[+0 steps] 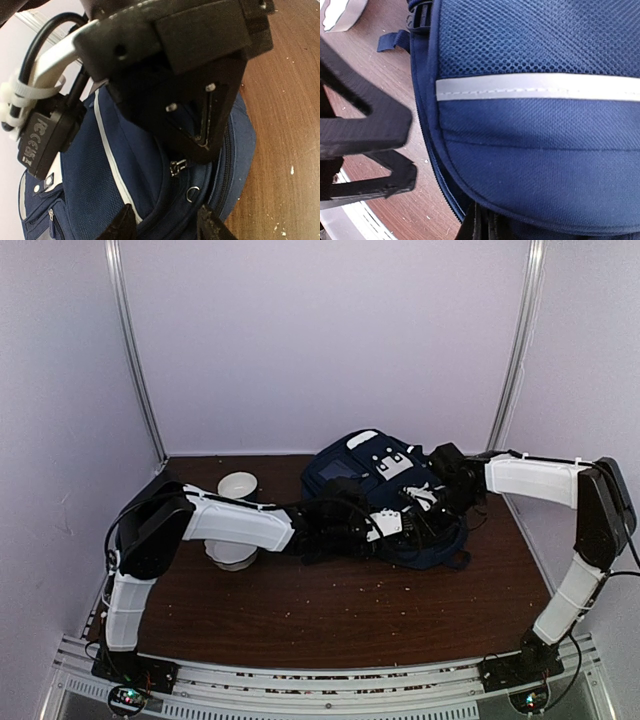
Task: Pack the student bag
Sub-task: Hold the upper front pocket of the student bag, then pick up the student bag from the upper front pocket.
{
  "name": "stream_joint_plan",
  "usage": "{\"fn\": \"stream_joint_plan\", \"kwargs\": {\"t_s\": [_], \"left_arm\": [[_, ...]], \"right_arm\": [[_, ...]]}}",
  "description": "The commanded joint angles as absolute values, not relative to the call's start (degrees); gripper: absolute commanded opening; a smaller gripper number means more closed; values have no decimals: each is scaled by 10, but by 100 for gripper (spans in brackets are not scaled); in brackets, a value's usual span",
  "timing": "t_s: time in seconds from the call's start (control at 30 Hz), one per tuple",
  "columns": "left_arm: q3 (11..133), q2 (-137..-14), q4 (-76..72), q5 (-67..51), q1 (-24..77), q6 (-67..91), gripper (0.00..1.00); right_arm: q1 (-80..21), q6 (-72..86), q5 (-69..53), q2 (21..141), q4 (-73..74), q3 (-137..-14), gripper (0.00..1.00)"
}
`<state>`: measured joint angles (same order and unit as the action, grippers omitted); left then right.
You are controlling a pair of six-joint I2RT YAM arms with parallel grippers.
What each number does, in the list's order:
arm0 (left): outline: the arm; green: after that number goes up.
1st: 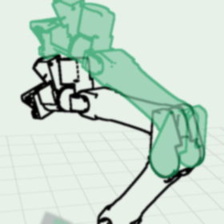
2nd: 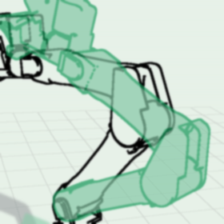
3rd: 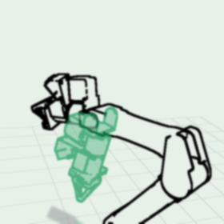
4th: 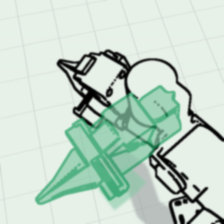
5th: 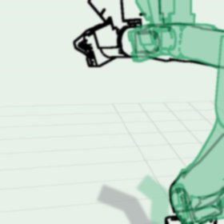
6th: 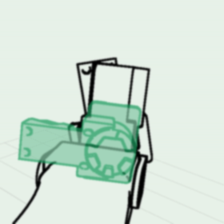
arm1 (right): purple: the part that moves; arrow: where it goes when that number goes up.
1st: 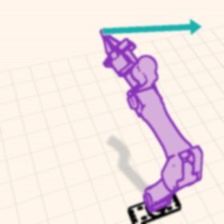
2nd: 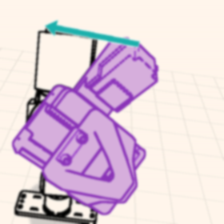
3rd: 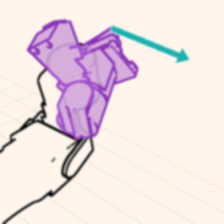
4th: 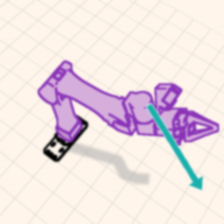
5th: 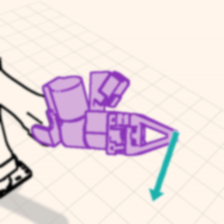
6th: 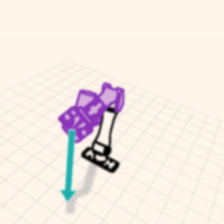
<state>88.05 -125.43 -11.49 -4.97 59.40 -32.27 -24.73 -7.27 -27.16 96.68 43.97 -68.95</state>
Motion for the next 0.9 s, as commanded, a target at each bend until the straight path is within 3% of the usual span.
{"fn": "stream_joint_plan", "kwargs": {"t_s": [0.0, 0.3, 0.5, 0.7, 0.87], "left_arm": [[918, -1274, -110, -57, 592, -310, 44], [968, -1303, -83, -59, 592, -305, 32], [973, -1311, -68, -75, 592, -306, 31], [999, -1331, -48, -37, 591, -307, 21], [1003, -1331, -47, -29, 592, -305, 5]], "right_arm": [[-249, -78, -269, 928, 451, -673, 0], [-249, -79, -275, 915, 452, -675, 0], [-249, -79, -273, 911, 449, -671, 0], [-249, -80, -275, 911, 448, -671, 0], [-245, -88, -268, 911, 455, -671, 0]]}}
